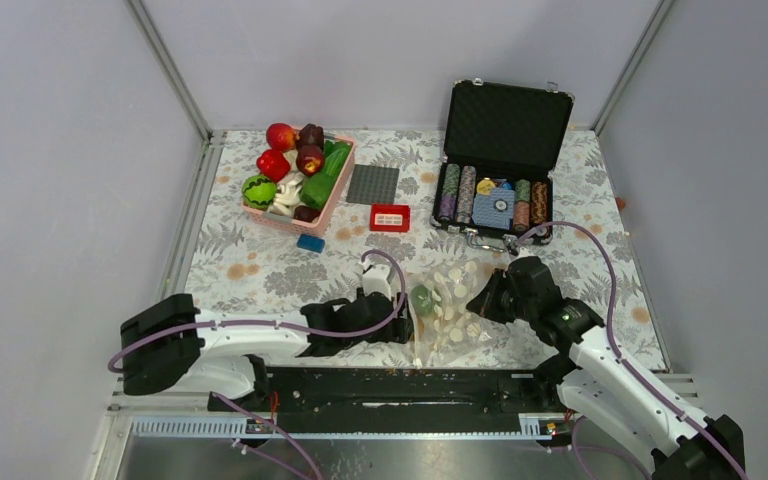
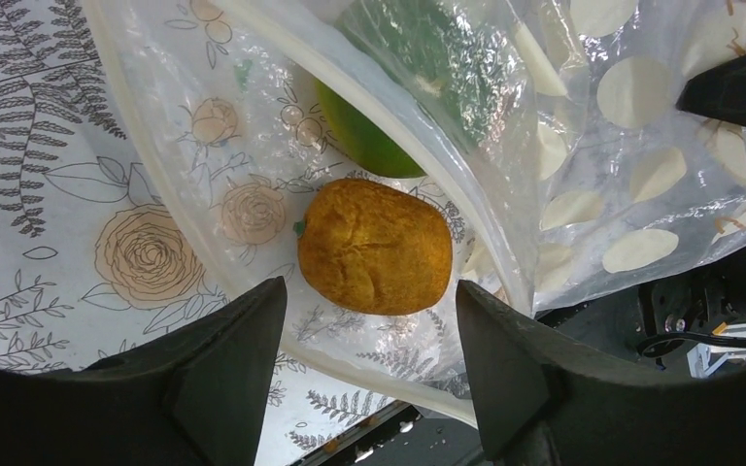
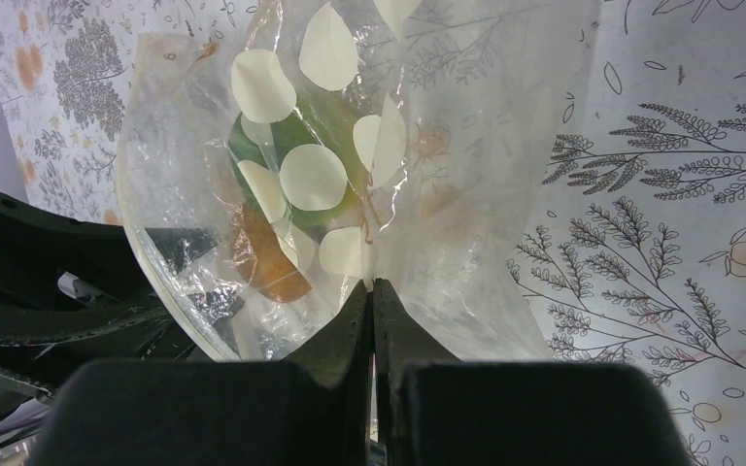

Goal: Open the zip-top bag and remove the fake food
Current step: Pick up the fake fruit from the zipper food storage bag.

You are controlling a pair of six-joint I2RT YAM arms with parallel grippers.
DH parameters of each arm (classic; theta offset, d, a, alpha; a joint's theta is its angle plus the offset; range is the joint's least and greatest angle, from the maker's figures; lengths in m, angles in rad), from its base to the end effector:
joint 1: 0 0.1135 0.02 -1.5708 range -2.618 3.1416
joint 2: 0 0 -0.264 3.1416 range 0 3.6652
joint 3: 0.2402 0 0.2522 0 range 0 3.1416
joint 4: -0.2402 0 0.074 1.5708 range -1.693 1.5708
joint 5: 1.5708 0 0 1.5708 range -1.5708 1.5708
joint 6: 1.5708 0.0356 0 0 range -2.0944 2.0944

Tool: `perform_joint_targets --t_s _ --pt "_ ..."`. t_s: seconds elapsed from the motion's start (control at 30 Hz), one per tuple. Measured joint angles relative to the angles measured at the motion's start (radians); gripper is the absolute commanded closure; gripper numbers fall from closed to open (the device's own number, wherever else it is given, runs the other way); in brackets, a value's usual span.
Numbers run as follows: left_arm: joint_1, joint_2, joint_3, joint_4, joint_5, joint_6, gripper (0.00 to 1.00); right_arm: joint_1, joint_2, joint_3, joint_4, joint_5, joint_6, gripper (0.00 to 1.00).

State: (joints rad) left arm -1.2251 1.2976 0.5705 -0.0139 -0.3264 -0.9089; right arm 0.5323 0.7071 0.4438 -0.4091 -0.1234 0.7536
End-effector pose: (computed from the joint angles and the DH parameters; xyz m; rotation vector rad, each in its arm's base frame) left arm 0.0958 -0.2324 0.1770 0.2035 2.3683 -0.7261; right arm 0.1330 0.0834 0.2111 0.1916 2.3639 0.8024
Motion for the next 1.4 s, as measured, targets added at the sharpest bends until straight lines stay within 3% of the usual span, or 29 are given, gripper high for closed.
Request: perform_joint_targets --t_s 0.23,0.5,0.87,1.13,1.4 --pt "-0.001 0.029 0.030 0.016 0.000 0.009 0.34 0.000 0.011 -0.011 0.012 -0.006 0.003 1.00" --pt "-0.001 0.095 0.079 0.013 -0.001 0.019 0.23 0.000 0.020 -0.012 0.025 -0.028 0.004 1.00" --pt "-0.002 0.169 0.119 -0.035 -0.006 0.015 0.23 0.000 0.021 -0.016 0.027 -0.029 0.003 1.00" --pt "-0.004 0.217 0.157 -0.036 -0.005 0.012 0.28 0.000 0.023 -0.017 0.030 -0.029 0.003 1.00" --pt "-0.020 0.232 0.167 -0.042 0.003 0.010 0.43 0.000 0.023 -0.017 0.034 -0.029 0.003 1.00"
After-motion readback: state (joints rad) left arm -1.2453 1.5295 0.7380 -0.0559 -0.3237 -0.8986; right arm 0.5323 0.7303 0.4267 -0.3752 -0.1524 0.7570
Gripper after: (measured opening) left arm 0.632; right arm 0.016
